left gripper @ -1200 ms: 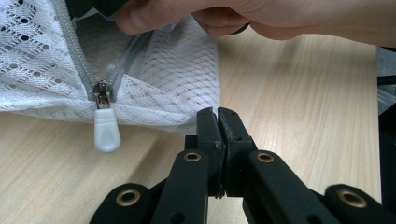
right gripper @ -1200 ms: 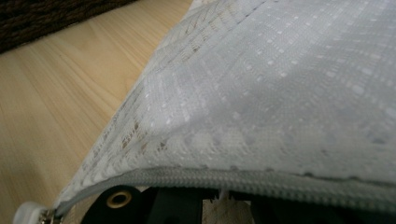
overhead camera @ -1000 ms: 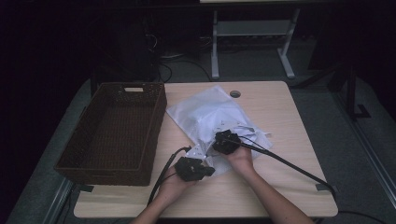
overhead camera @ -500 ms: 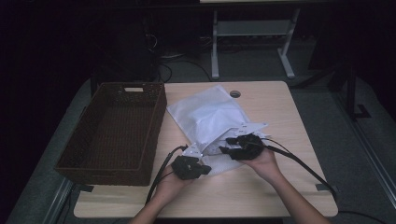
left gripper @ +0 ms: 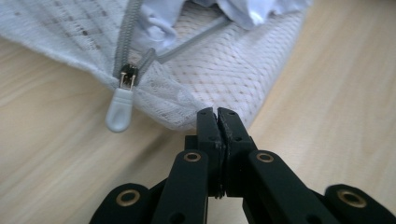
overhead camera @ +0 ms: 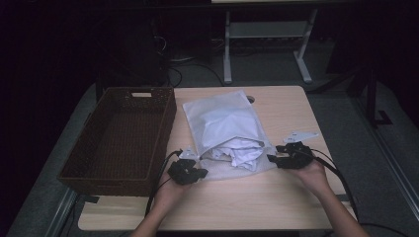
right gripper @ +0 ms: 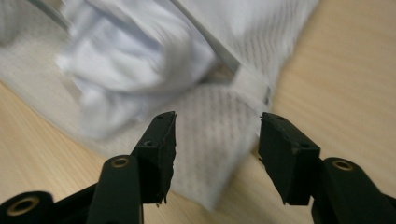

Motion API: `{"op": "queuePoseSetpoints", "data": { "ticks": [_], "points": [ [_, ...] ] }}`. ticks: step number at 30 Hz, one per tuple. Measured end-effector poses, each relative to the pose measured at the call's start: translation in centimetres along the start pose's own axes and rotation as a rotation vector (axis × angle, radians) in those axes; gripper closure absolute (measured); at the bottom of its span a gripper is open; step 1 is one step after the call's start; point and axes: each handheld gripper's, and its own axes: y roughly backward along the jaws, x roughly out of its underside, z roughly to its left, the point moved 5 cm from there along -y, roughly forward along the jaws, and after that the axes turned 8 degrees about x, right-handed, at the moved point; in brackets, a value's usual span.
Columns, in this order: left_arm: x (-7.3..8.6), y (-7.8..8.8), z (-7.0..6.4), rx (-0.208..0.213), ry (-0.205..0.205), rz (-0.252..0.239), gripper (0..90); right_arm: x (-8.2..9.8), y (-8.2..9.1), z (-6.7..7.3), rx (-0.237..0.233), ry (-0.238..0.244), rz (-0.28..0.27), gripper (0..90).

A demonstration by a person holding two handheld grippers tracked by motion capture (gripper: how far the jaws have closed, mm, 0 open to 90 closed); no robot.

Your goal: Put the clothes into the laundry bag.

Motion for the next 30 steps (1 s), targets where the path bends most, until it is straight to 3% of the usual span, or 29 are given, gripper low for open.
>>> {"op": "queuePoseSetpoints", "data": {
  "ticks": [4,6,9,11,14,20,23,30],
  "points": [
    [-0.1,0.0,0.7,-0.026,0.02,0.002,88.5,1.4,-0.8,-0.3,-0.007,-0.016,0.052,51.9],
    [-0.1,0.0,0.7,-0.03,0.018,0.008,88.5,1.9,-1.0,0.0,-0.032,-0.016,0.072,60.2],
    [-0.4,-0.1,0.7,-0.041,0.009,0.011,87.8,2.2,-0.9,0.4,-0.025,0.004,0.089,79.6],
    [-0.7,0.0,0.5,-0.053,-0.007,0.007,86.4,2.4,-0.6,0.6,-0.027,0.01,0.089,87.1],
    [-1.2,0.5,-0.1,-0.065,-0.03,-0.012,80.6,2.6,0.3,1.1,-0.034,0.013,0.079,88.0],
    [-1.7,1.4,-1.0,-0.035,-0.055,-0.038,72.3,3.2,1.9,2.8,-0.064,0.037,0.073,88.1],
    [-2.0,1.2,-1.6,0.001,-0.069,-0.037,66.9,3.6,2.4,3.4,-0.071,0.057,0.074,88.1],
    [-2.9,-0.3,-3.6,0.095,-0.153,0.0,52.6,4.3,3.8,4.5,-0.092,0.076,0.068,88.1]
  ]
}}
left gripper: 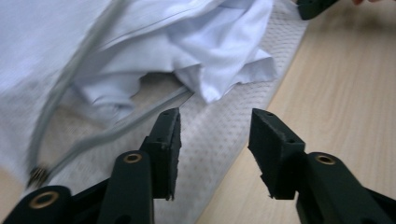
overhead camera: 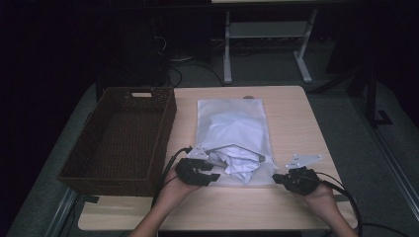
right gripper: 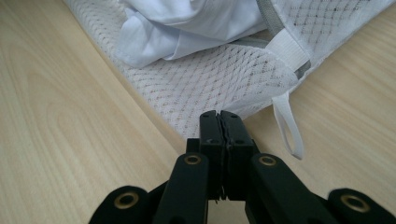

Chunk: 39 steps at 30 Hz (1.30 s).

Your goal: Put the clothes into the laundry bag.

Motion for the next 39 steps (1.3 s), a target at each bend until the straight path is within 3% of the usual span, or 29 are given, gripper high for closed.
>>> {"op": "queuePoseSetpoints", "data": {
  "ticks": [2,7,10,15,19,27,29,31,35,37,39],
  "points": [
    [-0.5,-0.6,-0.5,0.029,-0.027,0.003,50.5,0.1,0.1,0.1,0.006,0.005,0.002,87.4],
    [-1.8,-2.1,-1.3,0.077,-0.079,0.023,47.7,-0.6,0.7,0.2,-0.011,-0.016,-0.045,63.9],
    [-2.5,-2.9,-1.4,0.092,-0.097,0.025,47.7,-1.2,0.8,0.6,-0.022,-0.009,-0.063,58.4],
    [-3.6,-4.4,-1.3,0.104,-0.13,0.046,43.9,-2.2,0.1,2.2,-0.079,0.028,-0.075,57.2],
    [-4.0,-5.9,-1.0,0.096,-0.157,0.081,38.7,-2.5,-0.5,3.1,-0.088,0.064,-0.063,57.3],
    [-3.8,-8.3,-0.2,0.098,-0.166,0.147,37.2,-1.9,-0.4,2.9,-0.086,0.064,-0.054,57.7],
    [-3.6,-8.6,0.1,0.079,-0.172,0.159,40.3,-1.8,-0.3,2.8,-0.085,0.06,-0.055,57.8],
    [-3.7,-8.6,0.3,0.041,-0.195,0.165,49.2,-1.8,-0.3,2.7,-0.084,0.058,-0.055,58.1],
    [-3.8,-8.5,0.9,-0.008,-0.209,0.17,73.5,-1.9,-0.3,2.8,-0.088,0.064,-0.058,59.9],
    [-3.9,-8.5,1.2,-0.012,-0.202,0.167,83.6,-1.9,-0.3,2.9,-0.092,0.063,-0.062,61.3],
    [-4.0,-8.4,1.3,-0.003,-0.193,0.152,85.5,-2.2,-0.4,3.4,-0.095,0.07,-0.065,66.4]
  ]
}}
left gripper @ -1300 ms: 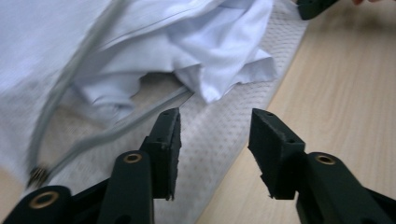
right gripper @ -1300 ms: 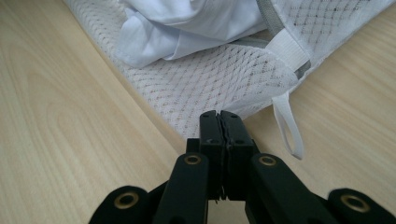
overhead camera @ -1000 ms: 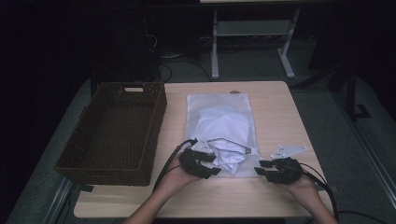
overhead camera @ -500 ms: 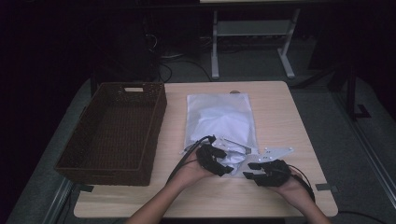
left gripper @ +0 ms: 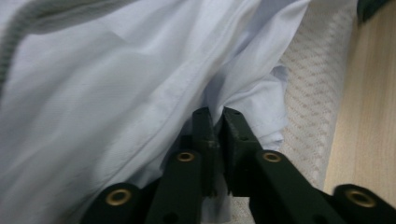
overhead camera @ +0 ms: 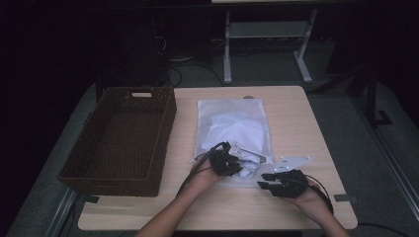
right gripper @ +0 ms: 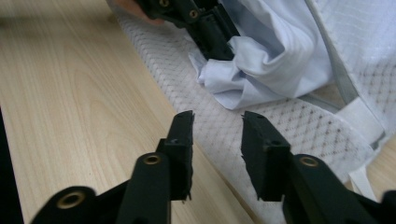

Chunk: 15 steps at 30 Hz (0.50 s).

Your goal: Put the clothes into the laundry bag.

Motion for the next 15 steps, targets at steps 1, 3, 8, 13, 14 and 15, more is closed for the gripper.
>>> {"op": "queuePoseSetpoints", "data": {
  "ticks": [1,3,8,13,14,15],
  "points": [
    [0.0,0.1,0.0,0.001,0.0,-0.004,86.7,-0.2,-0.3,0.3,-0.011,0.007,-0.001,70.4],
    [-0.2,0.6,0.0,0.0,0.008,-0.026,86.9,-0.4,-0.5,0.5,-0.016,0.011,0.001,73.1],
    [-0.7,1.9,0.2,-0.004,0.019,-0.073,87.2,-1.4,-1.8,1.8,-0.053,0.044,0.0,85.1],
    [-1.0,2.6,0.4,-0.009,0.032,-0.092,87.2,-2.6,-3.9,2.9,-0.053,0.079,0.017,89.5],
    [-1.0,2.6,0.5,-0.013,0.032,-0.093,87.2,-2.7,-4.3,3.0,-0.047,0.085,0.021,89.6],
    [-1.0,2.6,0.5,-0.013,0.037,-0.096,87.2,-2.9,-4.8,3.2,-0.043,0.089,0.027,89.6]
  ]
}}
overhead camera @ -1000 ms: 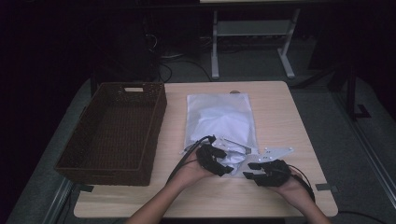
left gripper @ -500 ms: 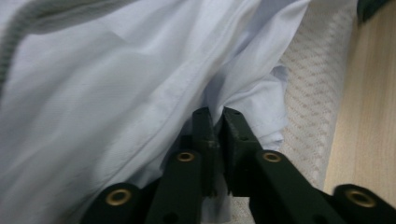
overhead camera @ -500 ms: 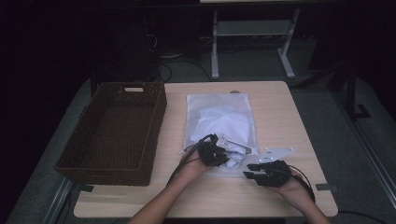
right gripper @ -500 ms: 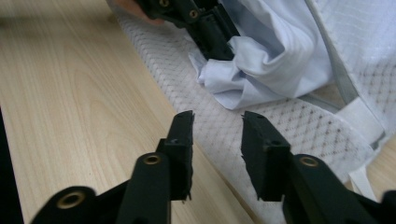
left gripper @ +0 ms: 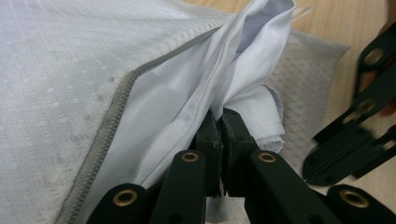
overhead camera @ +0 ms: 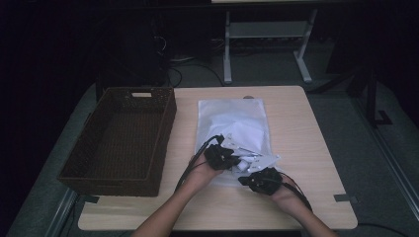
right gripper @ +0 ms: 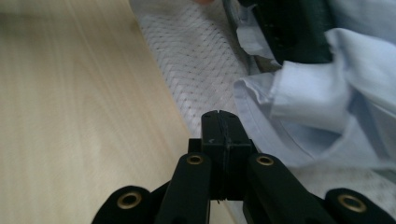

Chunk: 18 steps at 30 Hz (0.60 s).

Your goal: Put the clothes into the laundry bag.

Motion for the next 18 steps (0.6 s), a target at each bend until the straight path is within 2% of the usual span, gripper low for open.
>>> {"op": "queuePoseSetpoints", "data": {
  "ticks": [5,10,18],
  "points": [
    [0.1,0.2,0.3,-0.001,0.013,-0.006,87.2,0.1,-1.7,0.2,0.023,0.039,0.035,89.8],
    [0.1,-0.1,0.7,-0.009,0.023,0.004,87.2,0.2,-1.7,0.1,0.017,0.03,0.031,89.9],
    [0.0,-1.0,2.6,-0.081,0.048,0.047,87.2,0.3,-1.7,0.2,0.017,0.036,0.033,90.0]
  ]
}}
